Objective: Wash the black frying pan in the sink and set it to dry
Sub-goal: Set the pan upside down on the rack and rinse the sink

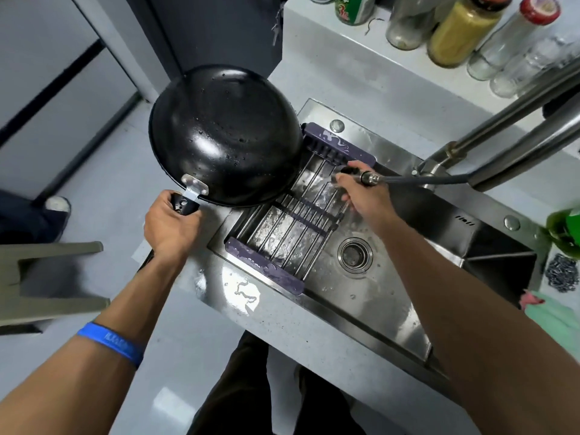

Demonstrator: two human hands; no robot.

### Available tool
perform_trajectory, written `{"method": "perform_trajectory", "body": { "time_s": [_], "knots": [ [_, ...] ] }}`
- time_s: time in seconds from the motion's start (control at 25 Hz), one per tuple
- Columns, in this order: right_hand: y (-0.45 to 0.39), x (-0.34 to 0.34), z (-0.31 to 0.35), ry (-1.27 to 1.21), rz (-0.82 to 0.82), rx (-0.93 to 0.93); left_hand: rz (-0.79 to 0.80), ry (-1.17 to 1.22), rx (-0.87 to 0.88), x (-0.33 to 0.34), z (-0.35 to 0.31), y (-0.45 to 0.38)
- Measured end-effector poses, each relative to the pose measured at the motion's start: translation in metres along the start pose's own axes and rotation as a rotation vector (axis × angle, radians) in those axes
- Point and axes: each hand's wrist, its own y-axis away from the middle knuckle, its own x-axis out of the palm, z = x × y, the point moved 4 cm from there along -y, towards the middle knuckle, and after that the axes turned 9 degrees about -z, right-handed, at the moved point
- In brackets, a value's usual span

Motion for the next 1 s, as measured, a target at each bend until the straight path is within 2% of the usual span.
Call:
{"method": "perform_trajectory", "body": {
  "time_s": [0.2,0.36,0.48,0.68,1.0],
  "knots": [
    [-0.027,0.026,0.011,-0.018,0.007,0.054,0.012,-0.012,0.035,-0.001,0.004,-0.01],
    [-0.023,0.041,0.005,0.071,0.103,0.051,0.037,-0.029,0.071,0.0,0.0,-0.012],
    [-0.016,0.026,-0.015,0.085,0.064,0.102,0.052,-0.022,0.071,0.004,0.0,-0.002],
    [0.005,-0.006,-0.054,-0.047,0.172,0.256,0.095,0.02,0.022,0.017,-0.003,0.031],
    [0.023,-0.082,-0.098,-0.069,-0.018,0.215,0.149,-0.027,0.041,0.033,-0.012,0.082]
  ]
}}
